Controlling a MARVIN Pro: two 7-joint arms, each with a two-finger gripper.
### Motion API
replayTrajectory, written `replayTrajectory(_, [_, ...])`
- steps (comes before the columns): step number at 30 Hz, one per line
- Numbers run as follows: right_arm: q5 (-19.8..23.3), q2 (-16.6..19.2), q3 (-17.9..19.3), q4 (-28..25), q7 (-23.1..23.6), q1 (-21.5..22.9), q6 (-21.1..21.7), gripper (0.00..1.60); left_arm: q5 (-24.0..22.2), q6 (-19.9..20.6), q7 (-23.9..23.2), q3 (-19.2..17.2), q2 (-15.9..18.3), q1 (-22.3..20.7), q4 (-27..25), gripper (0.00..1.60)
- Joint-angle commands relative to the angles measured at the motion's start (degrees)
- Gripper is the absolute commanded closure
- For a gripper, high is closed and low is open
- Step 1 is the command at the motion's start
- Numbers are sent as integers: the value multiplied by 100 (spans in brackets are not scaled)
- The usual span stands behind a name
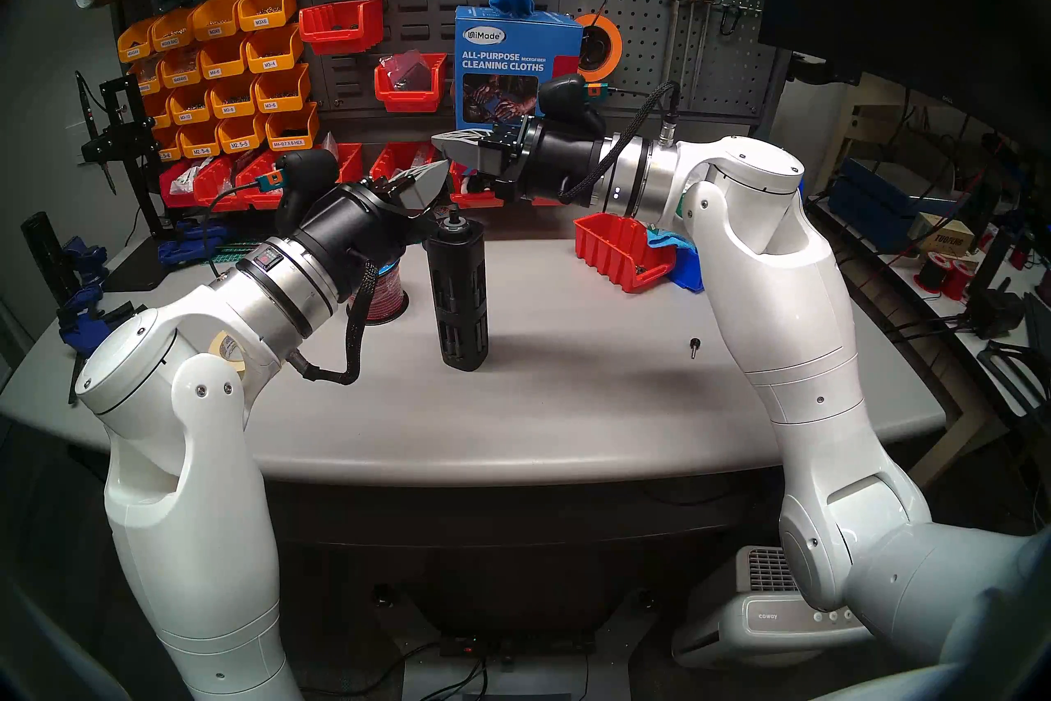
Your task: Pick a screwdriver bit and insert it into the screwdriver
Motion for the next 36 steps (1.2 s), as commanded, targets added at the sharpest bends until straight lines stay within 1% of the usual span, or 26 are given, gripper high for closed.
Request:
replayTrajectory(1, [25, 52, 126, -248, -50, -17, 55, 160, 167, -339, -38, 32, 92, 49, -150, 160])
replayTrajectory(5, [32, 74, 140, -307, -73, -73, 93, 160, 300, -512, -21, 72, 71, 94, -150, 160])
replayTrajectory(11, [47, 81, 142, -348, -96, -126, 115, 160, 390, -628, -35, 125, 32, 149, -150, 160])
replayTrajectory(18, [62, 76, 129, -331, -103, -126, 112, 160, 396, -650, -85, 141, -21, 150, -150, 160])
replayTrajectory(36, [73, 81, 104, -281, -68, -71, 108, 160, 506, -705, -118, 188, -8, 246, -150, 160])
